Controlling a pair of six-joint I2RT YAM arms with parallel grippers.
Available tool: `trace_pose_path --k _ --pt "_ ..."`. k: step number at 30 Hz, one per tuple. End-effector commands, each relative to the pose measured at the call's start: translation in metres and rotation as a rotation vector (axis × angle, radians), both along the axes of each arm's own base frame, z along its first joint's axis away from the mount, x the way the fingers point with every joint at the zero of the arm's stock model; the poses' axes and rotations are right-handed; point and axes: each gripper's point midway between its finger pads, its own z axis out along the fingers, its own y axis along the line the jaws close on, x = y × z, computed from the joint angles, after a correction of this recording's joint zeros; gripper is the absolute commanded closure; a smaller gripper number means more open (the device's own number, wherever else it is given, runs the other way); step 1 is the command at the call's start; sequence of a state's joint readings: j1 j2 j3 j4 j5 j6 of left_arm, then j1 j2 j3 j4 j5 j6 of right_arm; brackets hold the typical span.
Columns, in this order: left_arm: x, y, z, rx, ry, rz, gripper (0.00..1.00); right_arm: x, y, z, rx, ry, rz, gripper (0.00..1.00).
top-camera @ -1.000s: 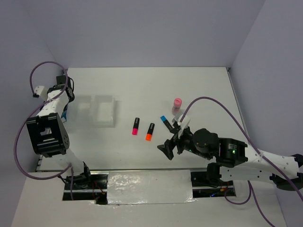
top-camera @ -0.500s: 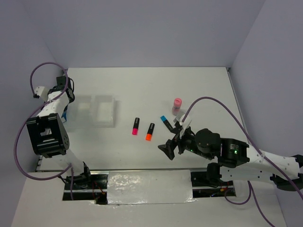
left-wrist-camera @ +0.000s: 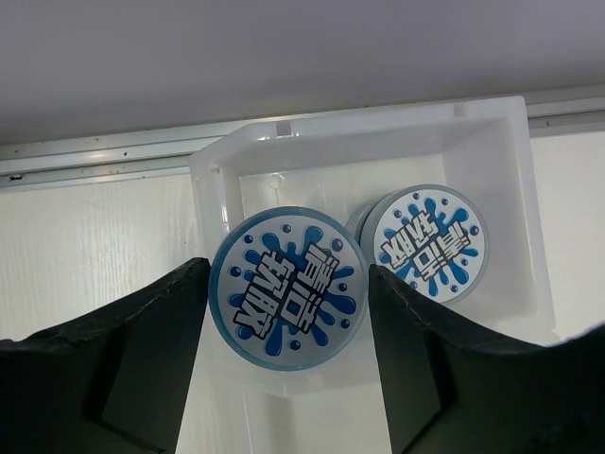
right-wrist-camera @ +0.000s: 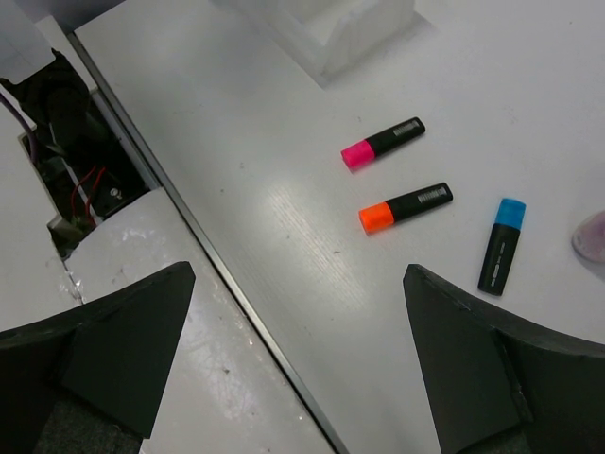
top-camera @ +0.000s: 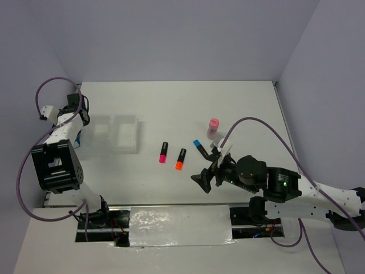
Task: Sort the stationery into containers
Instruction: Place the stationery in the storage box.
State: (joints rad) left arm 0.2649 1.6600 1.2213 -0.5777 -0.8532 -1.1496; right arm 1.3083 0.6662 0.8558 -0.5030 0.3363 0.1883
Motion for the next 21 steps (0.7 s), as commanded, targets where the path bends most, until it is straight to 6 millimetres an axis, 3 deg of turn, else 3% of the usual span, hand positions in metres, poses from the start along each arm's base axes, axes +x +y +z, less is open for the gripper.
trace_pose_path --k 1,10,16,21 --pt "0.0 0.002 0.005 -0.009 -0.094 -0.02 0.81 0.003 -0.003 0.001 0.009 -0.018 -0.012 0.0" --pt "0.014 0.01 0.015 -0.016 -0.163 -0.057 0.84 0.004 0.0 0.002 0.001 -0.021 -0.011 0.0" --pt "0.026 0.01 0.001 -0.04 -0.147 -0.079 0.87 0.004 0.004 -0.002 -0.008 -0.014 -0.01 0.0" --pt "0.032 0.013 0.011 -0.011 -0.186 -0.089 0.87 0.005 0.002 -0.005 -0.019 -0.011 -0.014 0.0"
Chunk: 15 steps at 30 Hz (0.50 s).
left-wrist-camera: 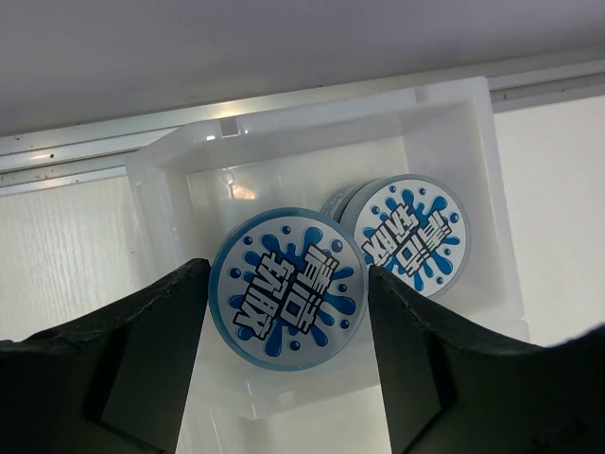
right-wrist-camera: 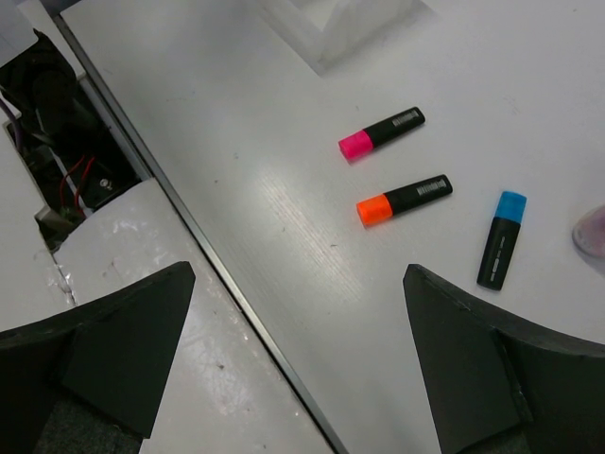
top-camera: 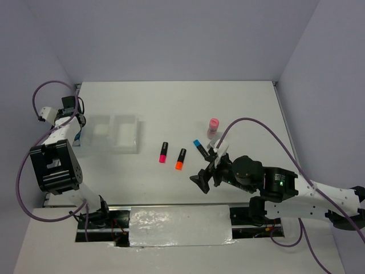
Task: Sort the stationery into containers
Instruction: Place the stationery in the storage box.
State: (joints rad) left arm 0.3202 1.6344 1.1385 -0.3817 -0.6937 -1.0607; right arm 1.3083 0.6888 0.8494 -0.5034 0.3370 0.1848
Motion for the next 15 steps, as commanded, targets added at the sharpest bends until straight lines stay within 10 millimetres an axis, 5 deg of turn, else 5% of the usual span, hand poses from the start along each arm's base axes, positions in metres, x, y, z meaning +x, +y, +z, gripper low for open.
trace_pose_path --k 1,4,7,11,15 --pt "0.015 0.011 0.023 0.062 -0.08 0.001 0.87 0.004 0.0 0.004 0.012 -0.016 -0.014 0.0" --pt "0.016 0.011 0.022 0.062 -0.074 -0.001 0.84 0.003 0.001 0.004 0.013 -0.017 -0.01 0.0" --pt "0.011 0.009 0.016 0.049 -0.054 0.017 0.62 0.003 0.003 0.004 0.013 -0.014 -0.008 0.0" --pt "0.007 0.009 0.021 0.052 -0.04 0.038 0.21 0.003 0.004 0.004 0.014 -0.01 -0.004 0.0" --pt "-0.001 0.006 0.036 0.046 -0.034 0.057 0.02 0.001 0.003 0.007 0.034 -0.009 0.0 0.0"
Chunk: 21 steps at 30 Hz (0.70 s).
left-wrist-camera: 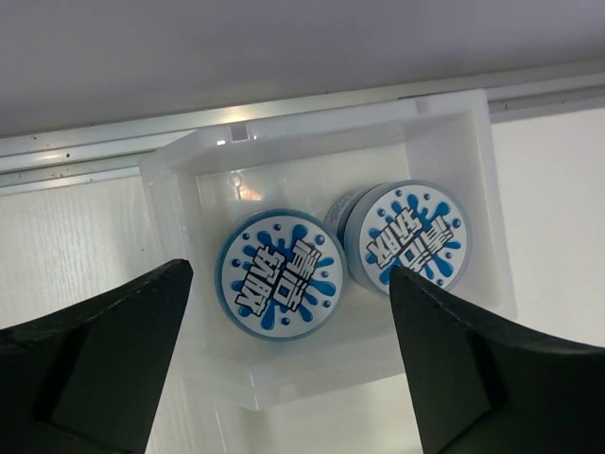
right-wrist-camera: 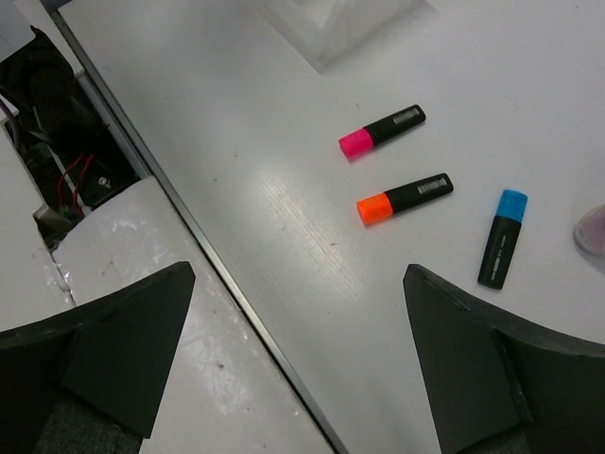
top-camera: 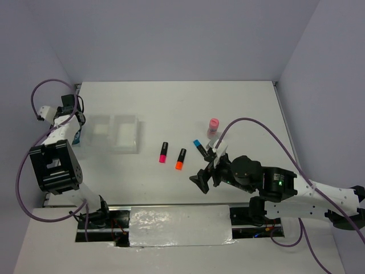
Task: Sort the stationery into containers
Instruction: Place the stationery in the storage box, then pick up the pen from the center of the board.
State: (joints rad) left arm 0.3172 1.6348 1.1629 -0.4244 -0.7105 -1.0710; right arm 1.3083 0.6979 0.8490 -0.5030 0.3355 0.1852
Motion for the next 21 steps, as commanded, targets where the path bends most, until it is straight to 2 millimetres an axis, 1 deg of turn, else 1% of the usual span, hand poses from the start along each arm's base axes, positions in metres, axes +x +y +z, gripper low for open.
trace_pose_path --k 1,3,4,5,6,7,8,9,10,11,12,13,14,15,16,17,18,19,20,21 --pt "0.001 0.004 0.044 0.051 -0.07 0.043 0.01 0.001 0.001 0.011 0.05 -0.012 -0.004 0.0" --pt "-0.004 0.004 0.059 0.068 -0.083 0.044 0.01 0.001 0.001 0.012 0.057 -0.013 -0.006 0.0" --pt "-0.006 0.003 0.071 0.078 -0.098 0.038 0.01 0.001 0.0 0.013 0.064 -0.008 -0.009 0.0" --pt "-0.004 0.005 0.084 0.089 -0.114 0.034 0.01 0.002 -0.001 0.013 0.065 -0.006 -0.021 0.0" --pt "-0.009 0.002 0.088 0.081 -0.09 0.024 0.01 0.003 -0.002 0.012 0.066 -0.003 -0.032 0.0" --pt "-0.008 0.0 0.097 0.081 -0.086 0.001 0.01 0.005 -0.002 0.011 0.068 0.009 -0.052 0.0" --pt "0.0 -0.002 0.114 0.084 -0.11 -0.039 0.01 0.01 -0.006 0.01 0.062 0.008 -0.092 0.0" --pt "0.008 -0.016 0.121 0.071 -0.109 -0.111 0.01 0.013 -0.006 0.005 0.052 0.027 -0.125 0.0" --pt "0.013 -0.023 0.137 0.091 -0.109 -0.165 0.01 0.02 -0.011 0.004 0.043 0.026 -0.18 0.0" --pt "0.023 -0.045 0.144 0.102 -0.11 -0.254 0.01 0.027 -0.013 -0.006 -0.002 0.046 -0.221 0.0" --pt "0.029 -0.061 0.159 0.144 -0.113 -0.35 0.01 0.031 -0.014 -0.007 0.0 0.074 -0.251 0.0" --pt "0.04 -0.102 0.171 0.169 -0.122 -0.463 0.01 0.036 -0.017 -0.013 -0.024 0.098 -0.282 0.0" --pt "0.041 -0.121 0.179 0.199 -0.117 -0.514 0.01 0.049 -0.026 -0.03 -0.073 0.161 -0.362 0.0" --pt "0.037 -0.141 0.182 0.222 -0.082 -0.569 0.01 0.055 -0.031 -0.036 -0.083 0.193 -0.404 0.0" --pt "0.039 -0.178 0.183 0.217 -0.082 -0.669 0.01 0.059 -0.035 -0.042 -0.094 0.219 -0.433 0.0" --pt "0.035 -0.195 0.18 0.203 -0.075 -0.72 0.01 0.064 -0.04 -0.046 -0.078 0.255 -0.465 0.0" --pt "0.036 -0.218 0.175 0.174 -0.081 -0.803 0.01 0.065 -0.045 -0.053 -0.075 0.269 -0.484 0.0" --pt "0.029 -0.247 0.16 0.158 -0.052 -0.889 0.01 0.067 -0.049 -0.055 -0.058 0.277 -0.509 0.0" --pt "0.024 -0.262 0.153 0.142 -0.048 -0.93 0.01 0.07 -0.059 -0.056 -0.023 0.291 -0.558 0.0" --pt "0.018 -0.279 0.139 0.131 -0.023 -0.984 0.01 0.072 -0.063 -0.056 -0.008 0.301 -0.576 0.0"
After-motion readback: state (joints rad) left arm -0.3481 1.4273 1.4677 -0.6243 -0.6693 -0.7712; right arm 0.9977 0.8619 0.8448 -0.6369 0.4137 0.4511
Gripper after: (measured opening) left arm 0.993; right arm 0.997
